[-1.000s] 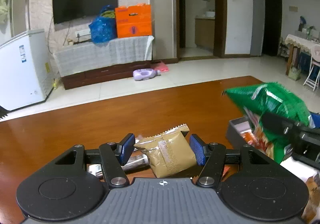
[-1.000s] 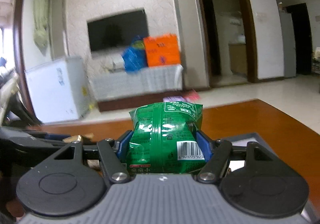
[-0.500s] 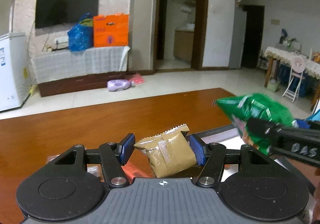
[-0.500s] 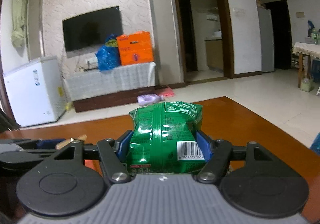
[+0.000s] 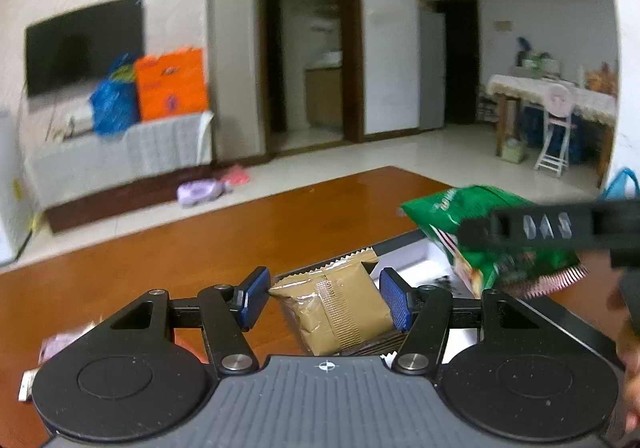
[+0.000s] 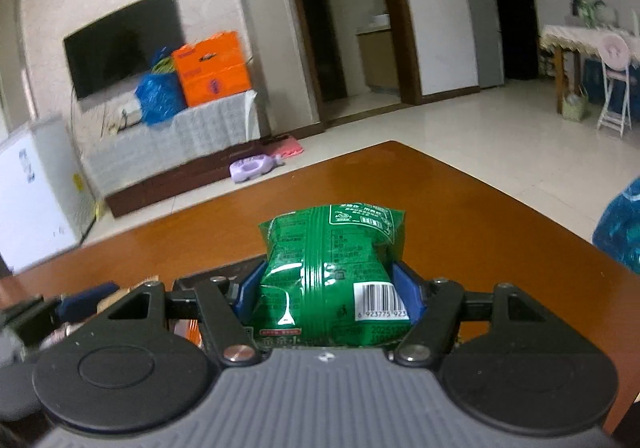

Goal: Organize snacks
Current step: 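Lower the green chip bag into the box and open right tool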

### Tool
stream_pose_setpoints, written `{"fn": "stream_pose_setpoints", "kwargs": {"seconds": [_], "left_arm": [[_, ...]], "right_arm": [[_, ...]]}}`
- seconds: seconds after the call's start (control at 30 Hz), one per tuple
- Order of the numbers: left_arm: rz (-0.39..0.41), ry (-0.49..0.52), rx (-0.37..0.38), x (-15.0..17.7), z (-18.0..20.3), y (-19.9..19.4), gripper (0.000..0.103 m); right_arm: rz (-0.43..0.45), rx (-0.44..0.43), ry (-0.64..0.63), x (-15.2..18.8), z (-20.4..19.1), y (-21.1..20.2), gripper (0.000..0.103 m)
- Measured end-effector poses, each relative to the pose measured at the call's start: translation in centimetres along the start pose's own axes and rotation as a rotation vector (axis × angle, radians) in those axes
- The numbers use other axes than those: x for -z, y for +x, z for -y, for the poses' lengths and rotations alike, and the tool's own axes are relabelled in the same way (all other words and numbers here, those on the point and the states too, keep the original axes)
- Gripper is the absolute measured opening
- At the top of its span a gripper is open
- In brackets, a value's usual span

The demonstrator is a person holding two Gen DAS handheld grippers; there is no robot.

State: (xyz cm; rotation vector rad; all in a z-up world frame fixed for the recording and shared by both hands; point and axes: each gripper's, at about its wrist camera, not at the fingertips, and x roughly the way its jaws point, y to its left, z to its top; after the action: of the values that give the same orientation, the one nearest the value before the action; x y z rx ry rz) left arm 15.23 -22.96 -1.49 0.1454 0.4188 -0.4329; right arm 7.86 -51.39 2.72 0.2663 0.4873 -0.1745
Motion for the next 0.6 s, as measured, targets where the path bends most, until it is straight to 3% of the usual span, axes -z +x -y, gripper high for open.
{"fn": "stream_pose_setpoints", "kwargs": {"seconds": [0.1,0.27,0.6], "left_arm": [[-0.002,0.047,0.029,0.6,1.7,0.1,0.06],[0.004,0.143,0.037,1.7,4.3,0.2,0.06],[-0.014,0.245,0.076,3.2,6.1,0.3,0.06]], "right_arm": [[-0.004,-0.024,0.072,-0.4,1.1,0.6,0.068],[-0.032,-0.078,0.04,-0.2,0.3,1.4,0.068],[0.011,-0.068,0.101,-0.5,0.4,2.4,0.068]]}}
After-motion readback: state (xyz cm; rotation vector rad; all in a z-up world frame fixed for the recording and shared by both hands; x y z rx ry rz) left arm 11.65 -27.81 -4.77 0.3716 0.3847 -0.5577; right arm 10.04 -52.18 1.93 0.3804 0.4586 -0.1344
